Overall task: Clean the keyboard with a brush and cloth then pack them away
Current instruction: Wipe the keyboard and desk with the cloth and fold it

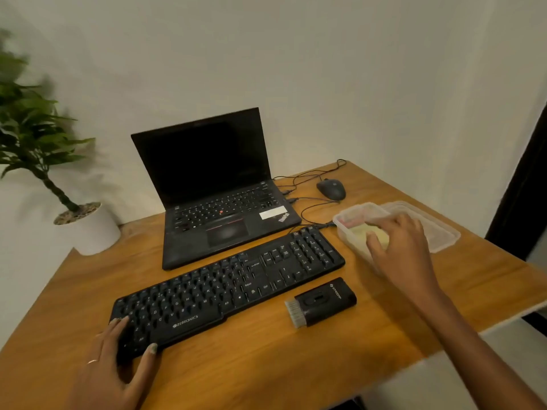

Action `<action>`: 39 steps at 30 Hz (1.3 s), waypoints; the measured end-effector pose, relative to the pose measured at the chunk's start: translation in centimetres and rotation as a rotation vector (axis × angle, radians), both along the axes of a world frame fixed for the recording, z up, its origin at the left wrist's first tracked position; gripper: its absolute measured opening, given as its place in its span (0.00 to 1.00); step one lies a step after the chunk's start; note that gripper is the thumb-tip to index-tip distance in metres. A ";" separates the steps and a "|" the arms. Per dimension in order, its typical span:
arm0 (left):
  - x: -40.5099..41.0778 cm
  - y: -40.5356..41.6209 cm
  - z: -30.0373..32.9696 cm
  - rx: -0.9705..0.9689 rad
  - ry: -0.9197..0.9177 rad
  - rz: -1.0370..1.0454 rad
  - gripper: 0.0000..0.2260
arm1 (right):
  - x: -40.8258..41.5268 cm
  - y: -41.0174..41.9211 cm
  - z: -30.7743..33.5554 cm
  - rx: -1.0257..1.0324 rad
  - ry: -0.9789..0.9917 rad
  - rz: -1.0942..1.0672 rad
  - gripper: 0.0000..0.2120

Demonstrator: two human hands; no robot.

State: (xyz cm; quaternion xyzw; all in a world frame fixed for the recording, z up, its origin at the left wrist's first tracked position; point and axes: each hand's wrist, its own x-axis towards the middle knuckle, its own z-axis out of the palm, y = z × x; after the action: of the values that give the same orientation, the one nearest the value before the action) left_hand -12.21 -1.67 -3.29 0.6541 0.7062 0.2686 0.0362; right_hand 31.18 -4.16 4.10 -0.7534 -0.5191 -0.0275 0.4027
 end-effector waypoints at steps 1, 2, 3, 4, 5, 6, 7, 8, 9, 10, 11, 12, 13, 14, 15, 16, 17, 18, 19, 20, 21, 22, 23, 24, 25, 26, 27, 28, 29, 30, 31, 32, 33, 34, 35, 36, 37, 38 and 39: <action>0.4 -0.2 0.1 0.000 -0.007 0.001 0.32 | 0.9 1.2 0.1 -0.050 -0.017 0.004 0.13; 0.6 -0.2 0.3 -0.008 -0.019 -0.019 0.33 | 1.7 2.3 0.0 -0.118 -0.039 0.013 0.13; 0.6 -0.2 0.5 -0.015 0.009 -0.029 0.33 | 2.3 3.3 -0.1 -0.190 -0.054 0.029 0.12; 0.3 -0.4 0.4 -0.016 0.039 -0.043 0.34 | 2.7 4.2 -0.3 -0.250 -0.066 0.046 0.12; 0.1 -0.4 0.2 -0.032 0.067 -0.052 0.35 | 3.0 4.9 -0.5 -0.308 -0.078 0.061 0.13; -0.2 -0.4 -0.1 -0.026 0.095 -0.070 0.36 | 3.1 5.5 -0.7 -0.360 -0.089 0.076 0.13; -0.2 -0.5 -0.1 -0.034 0.103 -0.078 0.37 | 3.2 6.0 -0.9 -0.414 -0.096 0.088 0.12; -0.3 -0.4 -0.3 -0.027 0.118 -0.096 0.37 | 3.1 6.6 -0.8 -0.470 -0.104 0.091 0.12; -0.3 -0.4 -0.3 -0.021 0.134 -0.100 0.37 | 3.1 6.9 -0.8 -0.535 -0.111 0.081 0.12; -0.3 -0.4 -0.3 -0.017 0.138 -0.109 0.37 | 3.0 7.2 -0.6 -0.605 -0.114 0.061 0.12; -0.3 -0.5 -0.3 -0.024 0.140 -0.111 0.37 | 2.8 7.5 -0.5 -0.665 -0.113 0.041 0.12; -0.3 -0.5 -0.3 -0.031 0.136 -0.119 0.37 | 2.9 7.7 -0.4 -0.700 -0.103 0.025 0.13; -0.3 -0.6 -0.3 -0.036 0.131 -0.112 0.38 | 2.8 7.9 -0.3 -0.715 -0.088 0.018 0.12; -0.3 -0.6 -0.2 -0.037 0.125 -0.111 0.38 | 2.7 8.1 -0.4 -0.728 -0.090 0.004 0.12; -0.2 -0.7 -0.2 -0.031 0.121 -0.114 0.38 | 2.7 8.2 -0.4 -0.733 -0.114 -0.009 0.10; -0.1 -0.7 -0.1 -0.030 0.118 -0.117 0.38 | 2.8 8.4 -0.5 -0.727 -0.152 -0.017 0.10; -0.1 -0.7 0.0 -0.026 0.117 -0.119 0.38 | 2.8 8.5 -0.6 -0.732 -0.190 -0.017 0.10; 0.0 -0.7 0.0 -0.027 0.115 -0.120 0.38 | 2.8 8.6 -0.6 -0.733 -0.216 -0.021 0.10; 0.1 -0.7 0.0 -0.026 0.112 -0.122 0.38 | 2.8 8.3 -0.7 -0.718 -0.239 -0.026 0.09; 0.1 -0.7 0.0 -0.026 0.105 -0.122 0.38 | 2.9 8.3 -1.0 -0.663 -0.277 -0.025 0.07; 0.1 -0.9 0.0 -0.024 0.097 -0.124 0.38 | 2.9 8.2 -1.3 -0.596 -0.314 -0.027 0.06; 0.2 -0.9 0.1 -0.020 0.089 -0.123 0.37 | 2.9 8.1 -1.5 -0.549 -0.338 -0.032 0.05; 0.2 -1.0 0.1 -0.013 0.085 -0.124 0.37 | 2.9 8.0 -1.5 -0.529 -0.350 -0.038 0.05; 0.2 -1.1 0.1 -0.008 0.080 -0.122 0.37 | 3.0 8.0 -1.6 -0.514 -0.353 -0.038 0.06; 0.2 -1.1 0.2 -0.006 0.079 -0.123 0.36 | 3.1 8.0 -1.6 -0.508 -0.342 -0.042 0.05; 0.2 -1.1 0.2 -0.004 0.077 -0.126 0.36 | 3.4 8.0 -1.6 -0.475 -0.311 -0.045 0.04; 0.1 -1.1 0.1 -0.001 0.075 -0.131 0.35 | 3.7 7.8 -1.4 -0.416 -0.248 -0.047 0.04; 0.1 -1.0 0.0 0.003 0.072 -0.131 0.34 | 3.9 7.5 -1.1 -0.323 -0.169 -0.038 0.07; 0.0 -0.9 -0.1 0.010 0.069 -0.128 0.33 | 3.8 6.9 -0.5 -0.202 -0.073 -0.025 0.09; -0.1 -0.9 -0.2 0.016 0.075 -0.124 0.32 | 3.5 6.1 0.2 -0.068 0.058 -0.015 0.11; -0.2 -0.8 -0.3 0.029 0.090 -0.125 0.31 | 3.0 5.4 1.2 0.054 0.221 -0.001 0.12; -0.3 -0.7 -0.3 0.044 0.109 -0.132 0.31 | 2.3 4.6 2.3 0.157 0.383 0.026 0.12; -0.2 -0.7 -0.3 0.063 0.129 -0.143 0.31 | 1.7 3.9 3.4 0.236 0.534 0.071 0.11; -0.1 -0.5 -0.3 0.078 0.142 -0.155 0.31 | 1.1 3.2 4.2 0.290 0.686 0.128 0.09; 0.4 -0.5 -0.2 0.086 0.150 -0.170 0.32 | 0.6 2.5 4.8 0.315 0.834 0.190 0.07; 1.3 -0.4 0.1 0.090 0.154 -0.189 0.32 | 0.0 2.0 5.2 0.319 0.997 0.258 0.06; 2.6 -0.4 0.4 0.095 0.155 -0.210 0.33 | -0.4 1.6 5.2 0.310 1.165 0.329 0.06; 4.1 -0.3 0.8 0.098 0.149 -0.235 0.34 | -0.8 1.3 4.9 0.281 1.326 0.395 0.07; 5.7 -0.2 1.3 0.089 0.143 -0.264 0.36 | -1.1 1.4 4.4 0.231 1.463 0.462 0.09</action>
State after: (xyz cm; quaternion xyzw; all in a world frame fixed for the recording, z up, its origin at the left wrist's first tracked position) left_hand -6.53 -1.82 -1.96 0.7595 0.6024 0.2454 -0.0083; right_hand 30.06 -2.79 8.50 -0.4056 -0.2589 0.5076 0.7147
